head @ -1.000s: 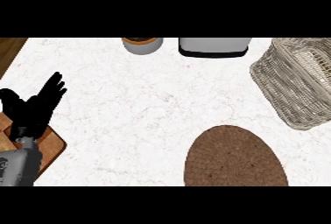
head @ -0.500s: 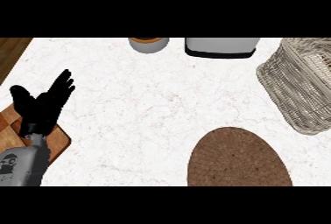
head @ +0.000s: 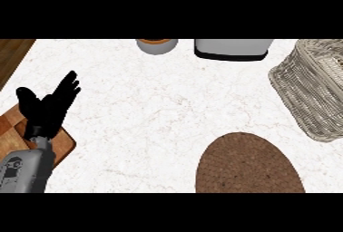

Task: Pick the cupcake from the placemat and place it in the basket

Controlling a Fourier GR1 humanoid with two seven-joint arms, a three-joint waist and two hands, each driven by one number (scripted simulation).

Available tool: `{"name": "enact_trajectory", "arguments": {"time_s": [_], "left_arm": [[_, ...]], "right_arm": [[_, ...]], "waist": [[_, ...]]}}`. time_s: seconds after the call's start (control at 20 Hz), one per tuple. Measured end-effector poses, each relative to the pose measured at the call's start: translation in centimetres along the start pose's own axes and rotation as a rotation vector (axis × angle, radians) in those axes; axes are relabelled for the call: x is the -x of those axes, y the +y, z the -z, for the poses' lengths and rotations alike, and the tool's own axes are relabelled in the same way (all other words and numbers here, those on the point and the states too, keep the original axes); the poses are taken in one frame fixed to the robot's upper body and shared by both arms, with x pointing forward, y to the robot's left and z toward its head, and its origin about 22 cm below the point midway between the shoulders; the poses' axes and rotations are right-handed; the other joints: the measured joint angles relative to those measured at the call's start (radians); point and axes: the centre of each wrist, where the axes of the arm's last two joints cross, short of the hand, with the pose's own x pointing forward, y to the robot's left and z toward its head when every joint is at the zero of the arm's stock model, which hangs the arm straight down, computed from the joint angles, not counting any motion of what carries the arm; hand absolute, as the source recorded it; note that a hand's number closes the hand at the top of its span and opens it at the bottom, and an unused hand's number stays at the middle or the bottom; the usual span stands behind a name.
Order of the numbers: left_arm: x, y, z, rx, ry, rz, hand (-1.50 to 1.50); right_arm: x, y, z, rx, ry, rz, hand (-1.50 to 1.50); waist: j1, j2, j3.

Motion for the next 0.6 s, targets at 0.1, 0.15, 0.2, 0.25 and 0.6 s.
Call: {"name": "enact_trajectory", "arguments": {"time_s": [0.1,0.15,0.2,0.25,0.6], "left_arm": [[-0.5,0.2,0.4,0.004,-0.004,0.002,0.00],[-0.7,0.3,0.6,0.003,-0.002,0.000,0.00],[-0.8,0.2,0.7,0.006,-0.005,0.001,0.00],[-0.8,0.2,0.6,0.006,-0.003,0.002,0.00],[-0.3,0.7,-0.1,-0.006,0.006,-0.004,0.00]], "right_arm": [[1.5,0.9,0.4,0.004,0.002,0.009,1.50],[2.1,1.1,0.7,0.002,0.005,0.011,1.50],[2.9,1.4,0.8,0.047,0.036,0.009,-1.50],[3.4,1.6,1.0,0.082,0.062,0.017,-1.50],[7.1,4.2,4.4,0.086,0.113,0.037,-1.50]], "waist": [[0.000,0.000,0.000],[0.001,0.000,0.000],[0.006,0.002,0.000],[0.006,0.001,0.000],[-0.010,-0.004,0.000]]}}
